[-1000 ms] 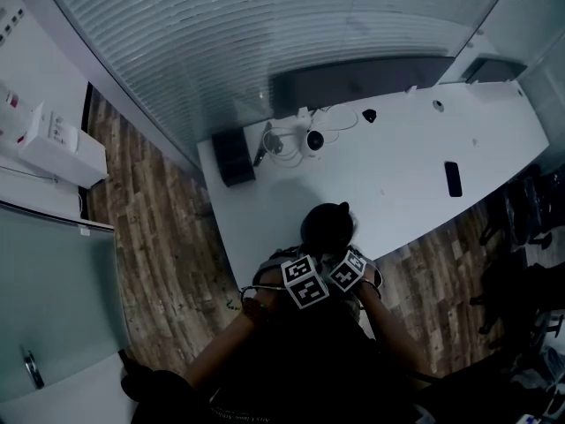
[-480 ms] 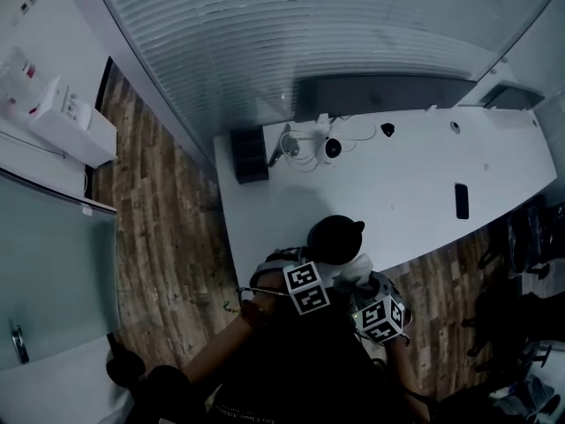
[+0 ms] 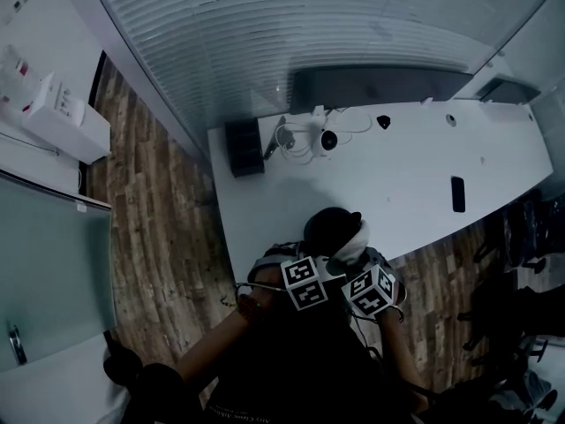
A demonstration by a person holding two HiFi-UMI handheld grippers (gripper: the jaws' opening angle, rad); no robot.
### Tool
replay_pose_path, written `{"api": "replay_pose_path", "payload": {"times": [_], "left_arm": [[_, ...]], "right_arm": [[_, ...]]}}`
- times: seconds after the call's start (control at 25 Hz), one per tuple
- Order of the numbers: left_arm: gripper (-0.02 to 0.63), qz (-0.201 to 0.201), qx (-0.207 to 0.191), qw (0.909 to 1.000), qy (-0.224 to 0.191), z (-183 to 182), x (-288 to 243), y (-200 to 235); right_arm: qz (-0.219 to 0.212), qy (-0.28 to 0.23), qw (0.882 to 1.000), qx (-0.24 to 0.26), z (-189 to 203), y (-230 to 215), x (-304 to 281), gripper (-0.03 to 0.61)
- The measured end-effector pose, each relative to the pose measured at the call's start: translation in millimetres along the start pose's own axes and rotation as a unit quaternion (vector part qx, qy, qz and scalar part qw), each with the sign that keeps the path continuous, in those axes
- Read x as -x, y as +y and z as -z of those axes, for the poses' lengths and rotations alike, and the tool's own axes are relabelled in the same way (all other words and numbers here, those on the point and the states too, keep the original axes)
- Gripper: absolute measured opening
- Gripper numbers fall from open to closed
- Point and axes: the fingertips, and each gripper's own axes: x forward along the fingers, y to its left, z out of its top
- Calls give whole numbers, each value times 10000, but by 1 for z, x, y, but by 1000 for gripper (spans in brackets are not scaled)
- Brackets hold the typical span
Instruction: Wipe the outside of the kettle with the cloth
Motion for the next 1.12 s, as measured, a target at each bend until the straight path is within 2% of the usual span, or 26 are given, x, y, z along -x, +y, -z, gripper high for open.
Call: {"api": "replay_pose_path", "payload": {"times": [0.52,0.68,0.88,1.04,1.12], "left_arm": [[126,63,-17,10000,-35,-1,-2,-1],[126,67,-21,10000,-22,-2,-2,-2],[126,89,-6,10000,-18,-2,-3,0],[126,274,28,9996,-86,-6,-5,-11],[126,330,47,9993,-169,-8,-5,-14]], "right_arm": [[-10,211,9998,7,13,3,-6,67],[-101,519,9986,-35,25,4,-12,67],[-424,821,9953,-275,54,12,-64,67],[-693,1050,9914,-347,83,22,-119,67],[-829,1065,9896,-506,86,24,-135,67]]}}
